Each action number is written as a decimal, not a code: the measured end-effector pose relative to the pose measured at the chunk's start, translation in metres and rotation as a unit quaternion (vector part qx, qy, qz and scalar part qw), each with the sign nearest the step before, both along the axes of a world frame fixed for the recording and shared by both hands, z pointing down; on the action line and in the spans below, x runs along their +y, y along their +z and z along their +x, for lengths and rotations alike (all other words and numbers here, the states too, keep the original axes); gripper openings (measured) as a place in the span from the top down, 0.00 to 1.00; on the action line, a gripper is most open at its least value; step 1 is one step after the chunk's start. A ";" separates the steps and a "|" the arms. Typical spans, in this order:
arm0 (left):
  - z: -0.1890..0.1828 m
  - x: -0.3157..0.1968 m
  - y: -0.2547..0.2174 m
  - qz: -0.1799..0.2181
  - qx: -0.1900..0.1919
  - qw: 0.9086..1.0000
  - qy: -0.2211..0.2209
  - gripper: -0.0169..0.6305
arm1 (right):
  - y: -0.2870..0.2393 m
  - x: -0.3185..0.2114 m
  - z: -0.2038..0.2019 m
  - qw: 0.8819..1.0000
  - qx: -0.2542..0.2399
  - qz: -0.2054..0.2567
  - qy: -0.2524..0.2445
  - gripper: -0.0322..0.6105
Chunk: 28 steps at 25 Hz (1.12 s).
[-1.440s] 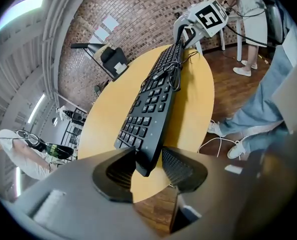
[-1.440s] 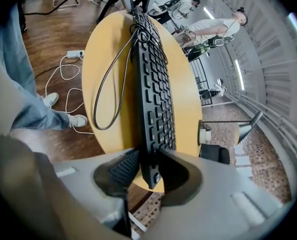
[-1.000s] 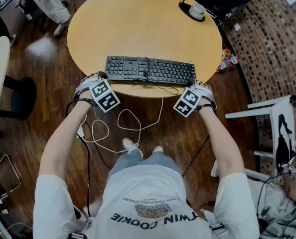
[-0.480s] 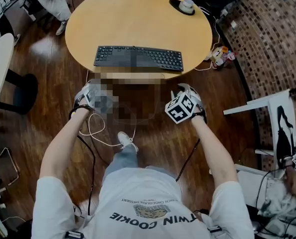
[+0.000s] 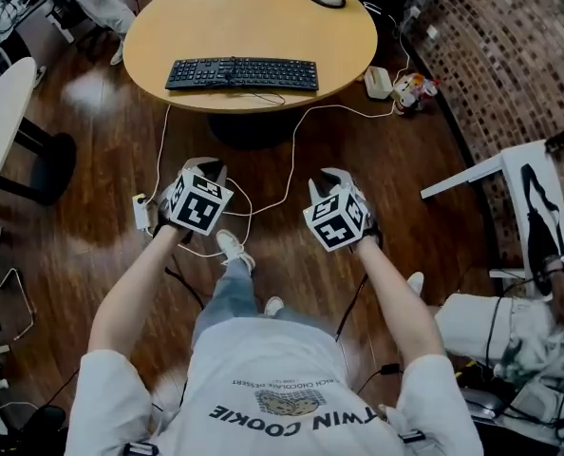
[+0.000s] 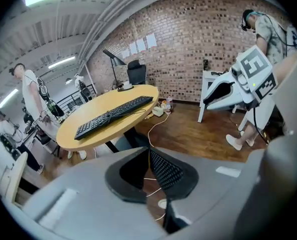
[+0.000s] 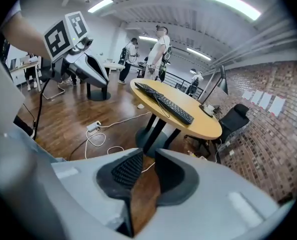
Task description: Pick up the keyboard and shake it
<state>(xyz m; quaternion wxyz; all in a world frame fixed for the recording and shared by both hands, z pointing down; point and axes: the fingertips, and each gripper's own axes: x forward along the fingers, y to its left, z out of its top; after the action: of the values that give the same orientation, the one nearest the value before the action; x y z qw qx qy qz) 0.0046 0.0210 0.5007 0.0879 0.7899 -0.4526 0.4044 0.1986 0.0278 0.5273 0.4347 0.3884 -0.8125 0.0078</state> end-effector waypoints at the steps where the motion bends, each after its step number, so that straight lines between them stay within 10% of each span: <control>1: 0.012 0.014 -0.004 0.002 0.010 1.000 -0.001 0.95 | -0.004 0.013 0.003 1.000 -0.012 -0.001 0.001 0.84; 14: 0.095 0.150 -0.060 0.013 0.210 0.973 -0.096 0.96 | -0.073 0.125 -0.028 0.977 -0.211 -0.012 0.034 0.88; 28: 0.075 0.190 -0.073 0.044 0.196 0.973 -0.112 0.96 | -0.072 0.185 -0.071 0.949 -0.298 -0.058 0.087 0.93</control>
<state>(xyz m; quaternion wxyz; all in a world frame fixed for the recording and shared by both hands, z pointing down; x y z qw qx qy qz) 0.0792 0.2109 0.4274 0.1849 0.8013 -0.5291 0.2090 0.1280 0.2132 0.4549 0.1922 0.4115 -0.8664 0.2075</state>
